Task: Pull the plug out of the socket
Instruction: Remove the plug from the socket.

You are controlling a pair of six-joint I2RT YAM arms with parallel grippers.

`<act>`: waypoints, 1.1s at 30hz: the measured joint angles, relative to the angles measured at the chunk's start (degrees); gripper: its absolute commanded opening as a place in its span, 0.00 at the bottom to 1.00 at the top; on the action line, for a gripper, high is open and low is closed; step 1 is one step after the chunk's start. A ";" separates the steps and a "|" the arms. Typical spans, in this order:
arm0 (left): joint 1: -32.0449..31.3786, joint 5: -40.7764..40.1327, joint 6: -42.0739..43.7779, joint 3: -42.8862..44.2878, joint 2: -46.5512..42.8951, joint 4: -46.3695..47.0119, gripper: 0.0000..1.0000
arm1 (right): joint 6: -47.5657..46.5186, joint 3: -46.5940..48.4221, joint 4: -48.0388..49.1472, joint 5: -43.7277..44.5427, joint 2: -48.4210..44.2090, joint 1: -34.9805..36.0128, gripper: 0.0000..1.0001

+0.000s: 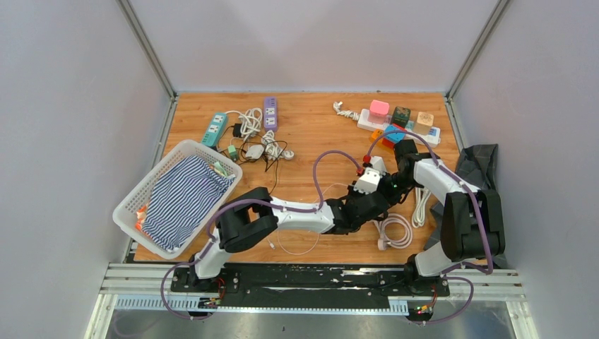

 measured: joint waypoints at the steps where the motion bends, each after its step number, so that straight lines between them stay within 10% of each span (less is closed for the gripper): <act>1: 0.20 0.87 0.02 -0.92 -0.37 1.18 0.00 | 0.00 0.00 0.00 0.02 0.02 0.00 0.16; 33: -0.28 1.01 1.95 1.14 0.02 -2.23 0.00 | 0.02 0.07 -0.22 0.42 0.04 0.02 0.15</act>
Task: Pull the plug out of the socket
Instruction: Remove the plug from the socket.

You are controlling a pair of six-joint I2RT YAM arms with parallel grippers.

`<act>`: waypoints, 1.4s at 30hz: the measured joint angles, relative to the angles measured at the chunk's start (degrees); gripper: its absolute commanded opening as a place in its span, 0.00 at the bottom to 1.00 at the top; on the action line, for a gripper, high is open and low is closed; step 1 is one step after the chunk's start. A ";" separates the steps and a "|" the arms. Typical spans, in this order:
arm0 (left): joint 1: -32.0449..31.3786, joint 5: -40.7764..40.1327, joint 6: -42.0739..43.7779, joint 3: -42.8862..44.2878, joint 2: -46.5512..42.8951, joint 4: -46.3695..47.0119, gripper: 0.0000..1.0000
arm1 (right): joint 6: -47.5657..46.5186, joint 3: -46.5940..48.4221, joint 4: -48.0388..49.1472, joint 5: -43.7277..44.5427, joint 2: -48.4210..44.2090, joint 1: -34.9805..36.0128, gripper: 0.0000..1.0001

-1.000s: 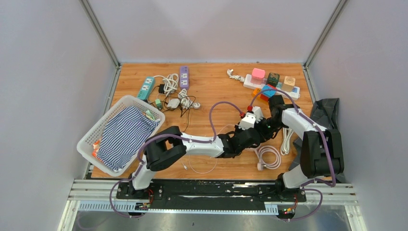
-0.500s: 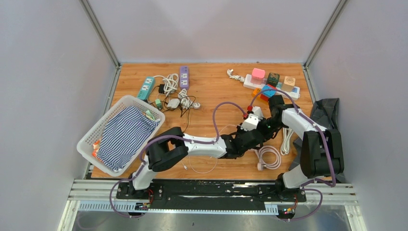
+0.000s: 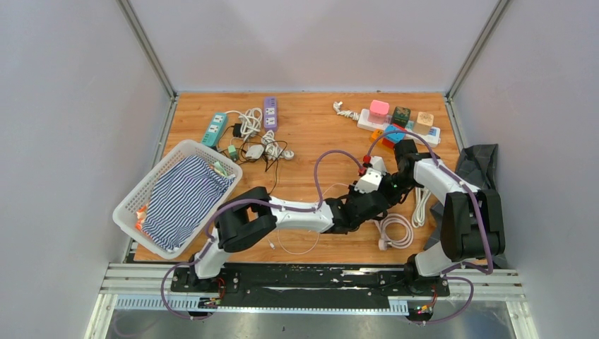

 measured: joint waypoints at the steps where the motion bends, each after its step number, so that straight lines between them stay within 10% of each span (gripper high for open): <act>1: 0.17 0.68 0.17 -0.72 -0.31 0.96 0.00 | 0.00 0.00 0.00 0.00 0.00 -0.02 0.15; 42: 1.05 4.26 -2.43 -6.38 -4.26 5.07 0.00 | 0.04 0.28 -0.85 -0.02 0.48 0.00 0.15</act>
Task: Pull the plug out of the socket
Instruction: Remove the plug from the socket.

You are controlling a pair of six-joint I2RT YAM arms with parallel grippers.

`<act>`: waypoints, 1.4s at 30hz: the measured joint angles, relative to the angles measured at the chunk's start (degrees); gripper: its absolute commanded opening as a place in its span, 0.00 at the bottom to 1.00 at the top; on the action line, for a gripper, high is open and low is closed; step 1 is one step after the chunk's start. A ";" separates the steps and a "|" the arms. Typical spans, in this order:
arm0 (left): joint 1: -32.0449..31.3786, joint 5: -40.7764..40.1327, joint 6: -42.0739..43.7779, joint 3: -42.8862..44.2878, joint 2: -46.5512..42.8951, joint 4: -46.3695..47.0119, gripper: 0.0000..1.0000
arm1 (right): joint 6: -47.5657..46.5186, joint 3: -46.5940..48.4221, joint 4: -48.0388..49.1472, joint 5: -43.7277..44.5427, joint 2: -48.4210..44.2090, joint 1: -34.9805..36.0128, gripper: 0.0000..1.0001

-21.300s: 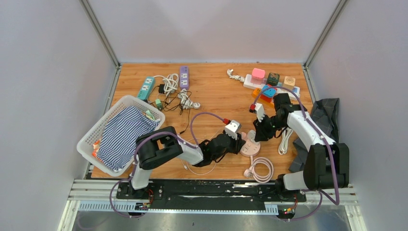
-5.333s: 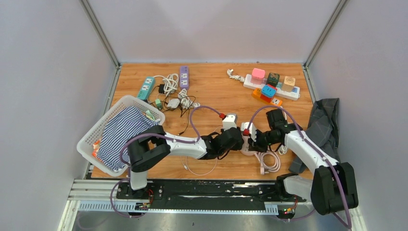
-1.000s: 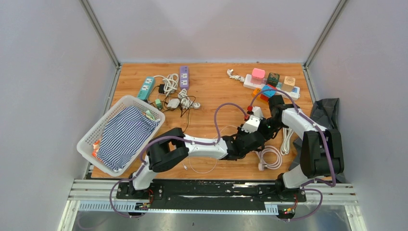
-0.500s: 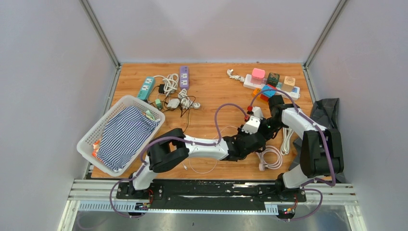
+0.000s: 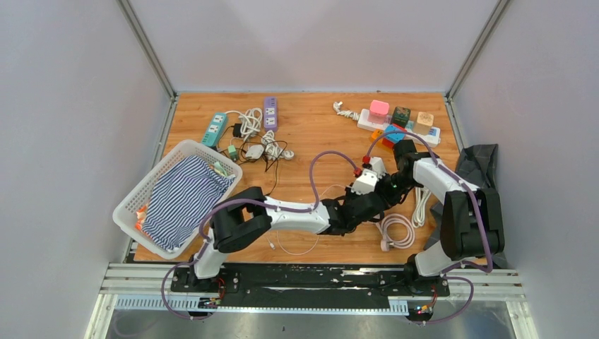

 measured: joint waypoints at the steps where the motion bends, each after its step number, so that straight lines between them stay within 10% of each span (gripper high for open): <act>1: -0.66 -1.62 -0.28 1.73 0.59 -2.86 0.00 | 0.09 0.04 -0.24 -0.07 0.17 0.00 0.15; 42: -6.29 -6.88 -1.88 5.62 -0.48 -17.25 0.00 | 1.42 -0.07 -7.45 -2.51 2.93 0.28 0.14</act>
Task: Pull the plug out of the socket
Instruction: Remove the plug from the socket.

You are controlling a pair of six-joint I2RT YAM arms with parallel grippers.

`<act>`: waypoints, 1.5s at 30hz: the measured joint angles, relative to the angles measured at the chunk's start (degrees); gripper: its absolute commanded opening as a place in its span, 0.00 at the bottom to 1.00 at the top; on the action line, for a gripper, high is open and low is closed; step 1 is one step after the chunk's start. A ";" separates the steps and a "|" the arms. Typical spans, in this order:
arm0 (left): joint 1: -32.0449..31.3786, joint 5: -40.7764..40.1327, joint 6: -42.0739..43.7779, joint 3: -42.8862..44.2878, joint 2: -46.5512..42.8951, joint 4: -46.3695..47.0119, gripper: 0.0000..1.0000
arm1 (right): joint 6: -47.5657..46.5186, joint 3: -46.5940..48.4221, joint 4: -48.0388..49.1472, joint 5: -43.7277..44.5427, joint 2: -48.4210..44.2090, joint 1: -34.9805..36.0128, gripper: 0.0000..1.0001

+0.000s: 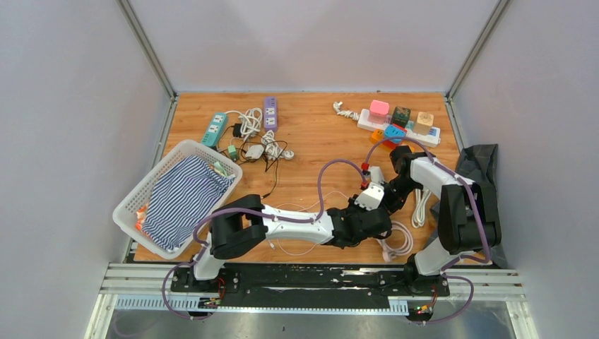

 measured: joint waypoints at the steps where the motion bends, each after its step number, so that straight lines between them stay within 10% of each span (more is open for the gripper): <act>1: -0.09 0.09 0.13 0.02 0.02 -0.07 0.00 | 0.07 -0.04 -0.17 -0.04 0.02 0.00 0.14; 10: 2.60 9.16 -1.16 -9.44 -4.79 11.30 0.00 | 0.26 -0.35 -0.90 -0.04 0.11 0.11 0.14; 45: -2.23 0.42 0.52 -5.79 -4.98 1.38 0.00 | -0.50 -2.16 0.70 6.38 2.62 0.48 0.14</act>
